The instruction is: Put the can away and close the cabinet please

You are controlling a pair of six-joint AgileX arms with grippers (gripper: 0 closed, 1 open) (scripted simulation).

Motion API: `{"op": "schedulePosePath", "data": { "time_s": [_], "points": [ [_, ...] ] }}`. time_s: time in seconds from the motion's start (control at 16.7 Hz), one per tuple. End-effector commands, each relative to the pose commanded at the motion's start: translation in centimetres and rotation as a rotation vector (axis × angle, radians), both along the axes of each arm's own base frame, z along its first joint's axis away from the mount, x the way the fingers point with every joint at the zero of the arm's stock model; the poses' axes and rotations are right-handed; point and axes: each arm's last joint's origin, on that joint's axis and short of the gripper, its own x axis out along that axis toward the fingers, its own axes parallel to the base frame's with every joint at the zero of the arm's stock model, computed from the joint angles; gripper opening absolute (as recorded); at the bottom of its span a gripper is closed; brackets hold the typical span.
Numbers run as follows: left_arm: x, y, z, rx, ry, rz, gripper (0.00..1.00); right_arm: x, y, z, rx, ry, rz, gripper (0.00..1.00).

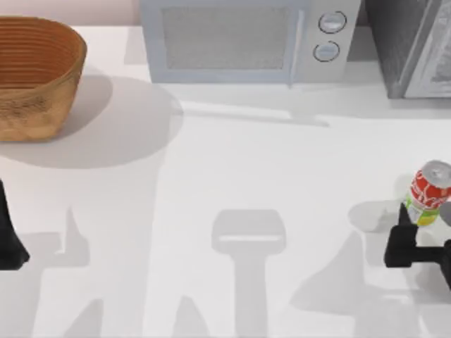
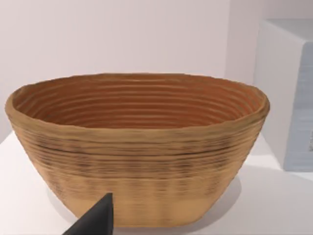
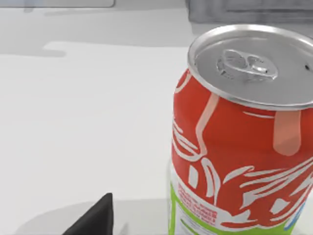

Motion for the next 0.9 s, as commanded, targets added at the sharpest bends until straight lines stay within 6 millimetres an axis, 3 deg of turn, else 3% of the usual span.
{"op": "schedulePosePath", "data": {
  "time_s": [0.18,0.54,0.84,0.9],
  "points": [
    [0.0,0.0,0.0,0.0,0.0,0.0,1.0,1.0,0.1,-0.2,0.002,-0.004,0.002,1.0],
    [0.0,0.0,0.0,0.0,0.0,0.0,1.0,5.3,0.1,-1.5,0.002,-0.004,0.002,1.0],
    [0.0,0.0,0.0,0.0,0.0,0.0,1.0,5.8,0.1,-1.7,0.002,-0.004,0.002,1.0],
    [0.0,0.0,0.0,0.0,0.0,0.0,1.0,5.8,0.1,-1.7,0.002,-0.004,0.002,0.92]
  ]
}}
